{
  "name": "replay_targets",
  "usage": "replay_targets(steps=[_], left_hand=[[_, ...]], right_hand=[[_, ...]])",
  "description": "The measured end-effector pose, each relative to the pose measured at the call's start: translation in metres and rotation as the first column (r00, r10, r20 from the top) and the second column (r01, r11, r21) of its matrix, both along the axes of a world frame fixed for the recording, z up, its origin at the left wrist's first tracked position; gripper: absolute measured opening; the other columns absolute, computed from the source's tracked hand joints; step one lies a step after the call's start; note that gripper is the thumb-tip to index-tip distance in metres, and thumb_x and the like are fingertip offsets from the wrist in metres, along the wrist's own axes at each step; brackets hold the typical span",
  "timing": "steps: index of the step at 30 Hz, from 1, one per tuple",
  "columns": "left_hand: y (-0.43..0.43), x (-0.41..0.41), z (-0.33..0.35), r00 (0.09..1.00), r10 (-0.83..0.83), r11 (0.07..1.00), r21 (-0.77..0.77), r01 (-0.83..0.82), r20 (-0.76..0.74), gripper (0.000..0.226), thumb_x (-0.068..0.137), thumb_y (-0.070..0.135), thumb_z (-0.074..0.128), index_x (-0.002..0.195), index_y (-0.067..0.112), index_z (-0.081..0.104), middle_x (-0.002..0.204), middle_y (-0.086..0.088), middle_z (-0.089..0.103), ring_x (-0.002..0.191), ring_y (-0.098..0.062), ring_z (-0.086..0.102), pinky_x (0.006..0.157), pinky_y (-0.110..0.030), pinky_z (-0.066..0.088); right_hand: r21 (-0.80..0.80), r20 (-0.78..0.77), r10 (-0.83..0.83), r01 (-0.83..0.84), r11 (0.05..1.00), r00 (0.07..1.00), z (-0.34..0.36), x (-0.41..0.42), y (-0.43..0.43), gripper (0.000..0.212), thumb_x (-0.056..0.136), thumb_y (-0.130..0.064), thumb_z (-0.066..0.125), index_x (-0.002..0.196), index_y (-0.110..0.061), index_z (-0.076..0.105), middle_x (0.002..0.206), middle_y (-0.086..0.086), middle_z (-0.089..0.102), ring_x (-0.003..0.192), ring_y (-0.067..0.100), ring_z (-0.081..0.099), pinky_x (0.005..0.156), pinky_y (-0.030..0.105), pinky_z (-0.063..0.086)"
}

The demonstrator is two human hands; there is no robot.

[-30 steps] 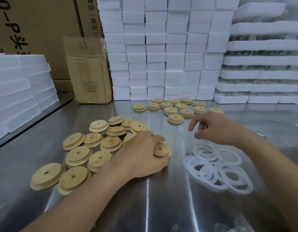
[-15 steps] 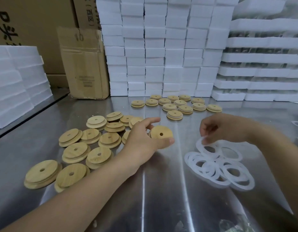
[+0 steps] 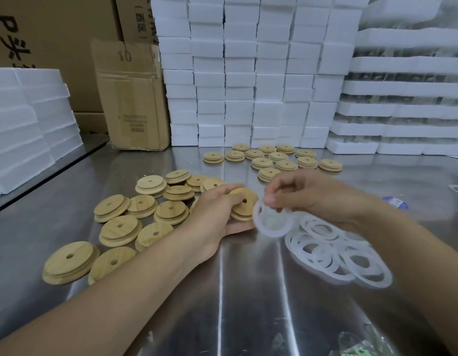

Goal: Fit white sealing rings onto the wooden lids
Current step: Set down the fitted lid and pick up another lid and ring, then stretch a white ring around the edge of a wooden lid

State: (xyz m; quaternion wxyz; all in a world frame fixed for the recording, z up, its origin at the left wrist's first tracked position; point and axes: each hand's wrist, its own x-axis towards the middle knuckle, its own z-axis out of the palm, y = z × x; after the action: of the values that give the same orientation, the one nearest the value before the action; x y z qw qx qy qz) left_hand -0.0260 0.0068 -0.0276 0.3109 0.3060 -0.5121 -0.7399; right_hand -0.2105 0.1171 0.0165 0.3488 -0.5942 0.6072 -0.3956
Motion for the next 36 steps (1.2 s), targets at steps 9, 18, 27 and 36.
replay_targets(steps=[9,18,27,36], left_hand=[[0.0,0.003,0.006,0.982,-0.186,0.98,-0.061,0.187,0.025,0.042,0.098,0.01,0.049,0.132,0.014,0.073,0.13,-0.018,0.073,0.118,-0.035,0.073,0.096,-0.055,0.062],[-0.01,0.004,-0.003,0.972,-0.174,0.828,-0.51,0.232,0.16,0.038,0.109,0.015,0.059,0.147,0.021,0.062,0.126,-0.002,0.077,0.117,-0.014,0.072,0.093,-0.036,0.062],[-0.023,0.008,-0.006,0.969,-0.093,0.689,-0.688,0.229,0.23,0.035,0.106,0.01,0.063,0.136,0.026,0.071,0.12,0.004,0.078,0.116,-0.02,0.071,0.095,-0.034,0.057],[-0.023,0.01,-0.006,0.971,-0.105,0.69,-0.687,0.228,0.217,0.033,0.108,0.012,0.06,0.132,0.032,0.072,0.113,0.012,0.08,0.098,-0.005,0.067,0.078,-0.02,0.052]], right_hand=[[-0.352,-0.075,-0.274,0.232,0.907,0.959,-0.035,0.023,-0.022,0.011,0.086,-0.025,0.086,0.082,-0.019,0.078,0.089,-0.007,0.076,0.09,0.011,0.064,0.076,0.009,0.044],[-0.355,0.103,-0.247,0.268,0.896,0.963,-0.034,0.012,-0.025,0.009,0.086,-0.017,0.086,0.087,-0.013,0.078,0.092,0.014,0.077,0.083,0.019,0.069,0.081,0.03,0.054],[-0.322,-0.014,-0.208,0.192,0.927,0.978,-0.032,0.008,-0.021,0.004,0.093,-0.013,0.078,0.092,-0.01,0.08,0.091,0.008,0.08,0.09,0.023,0.075,0.088,0.029,0.057],[-0.307,-0.149,-0.243,0.189,0.933,0.958,-0.023,0.007,-0.016,0.007,0.097,-0.017,0.074,0.095,-0.011,0.078,0.094,0.013,0.077,0.09,0.03,0.07,0.089,0.044,0.054]])
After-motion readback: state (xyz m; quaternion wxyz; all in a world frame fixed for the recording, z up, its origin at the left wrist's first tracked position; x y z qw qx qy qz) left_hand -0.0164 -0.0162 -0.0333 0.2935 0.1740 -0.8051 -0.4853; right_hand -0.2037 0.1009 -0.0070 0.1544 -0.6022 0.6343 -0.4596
